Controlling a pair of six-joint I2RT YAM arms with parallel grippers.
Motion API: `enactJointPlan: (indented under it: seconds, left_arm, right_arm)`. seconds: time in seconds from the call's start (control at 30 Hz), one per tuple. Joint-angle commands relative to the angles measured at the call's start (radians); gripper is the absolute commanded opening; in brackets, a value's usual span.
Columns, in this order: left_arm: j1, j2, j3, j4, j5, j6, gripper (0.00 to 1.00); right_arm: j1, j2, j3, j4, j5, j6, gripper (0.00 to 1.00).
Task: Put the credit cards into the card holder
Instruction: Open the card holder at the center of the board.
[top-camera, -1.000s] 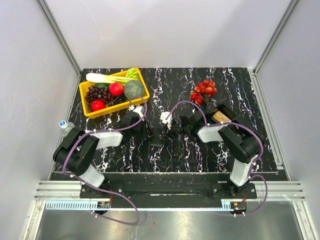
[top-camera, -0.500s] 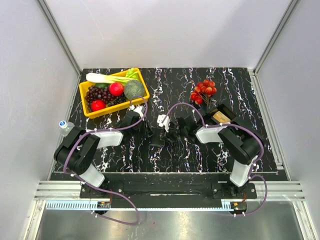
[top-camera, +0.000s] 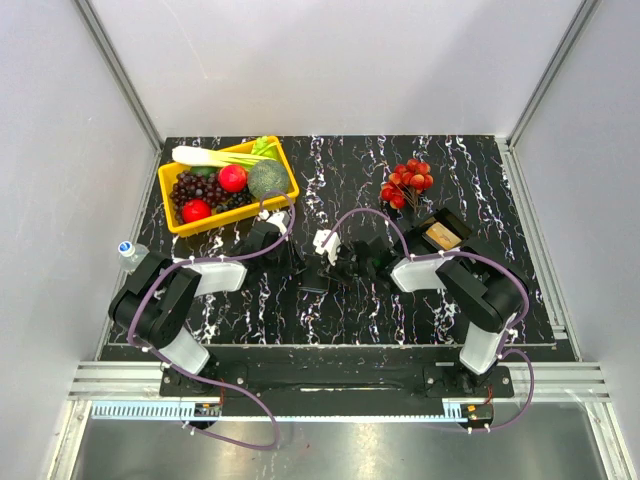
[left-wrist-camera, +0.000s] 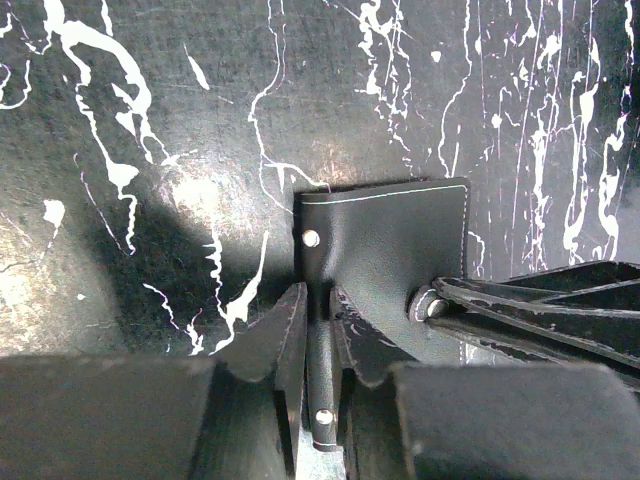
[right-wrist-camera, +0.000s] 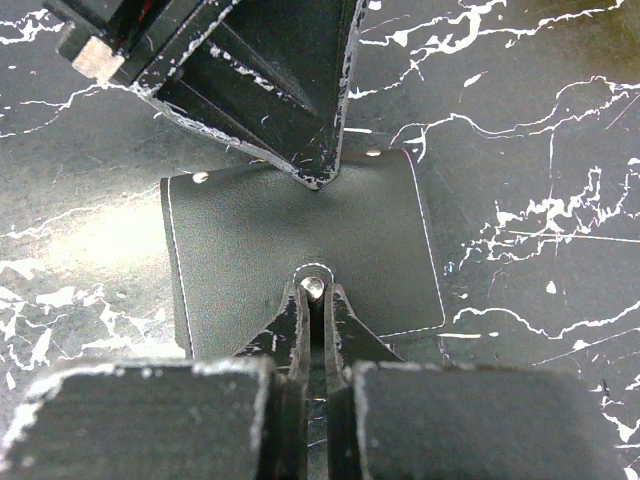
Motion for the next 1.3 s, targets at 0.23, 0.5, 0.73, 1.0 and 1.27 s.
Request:
enactJointPlan:
  seconds: [0.23,0.5,0.73,1.0,1.27]
  left_arm:
    - [-0.009,0.074,-0.039,-0.130,-0.041,-0.001,0.07]
    - [-0.009,0.106,-0.039,-0.137,-0.061,-0.010,0.00]
    - [-0.009,0.105,-0.047,-0.144,-0.090,-0.019,0.00]
    - [-0.009,0.125,-0.048,-0.144,-0.110,-0.025,0.00]
    - [-0.009,-0.007,-0.074,-0.120,-0.095,-0.012,0.16]
  right_arm:
    - [0.005,-0.070,-0.251,0.445,0.131,0.214,0.00]
    - [0.004,-0.029,-0.304,0.725,0.128,0.383,0.00]
    - [0.005,-0.042,-0.327,0.775,0.189,0.397,0.00]
    - [0.005,-0.027,-0.373,0.961,0.228,0.469,0.00]
    - [0.004,-0.082,-0.396,0.862,0.306,0.490,0.30]
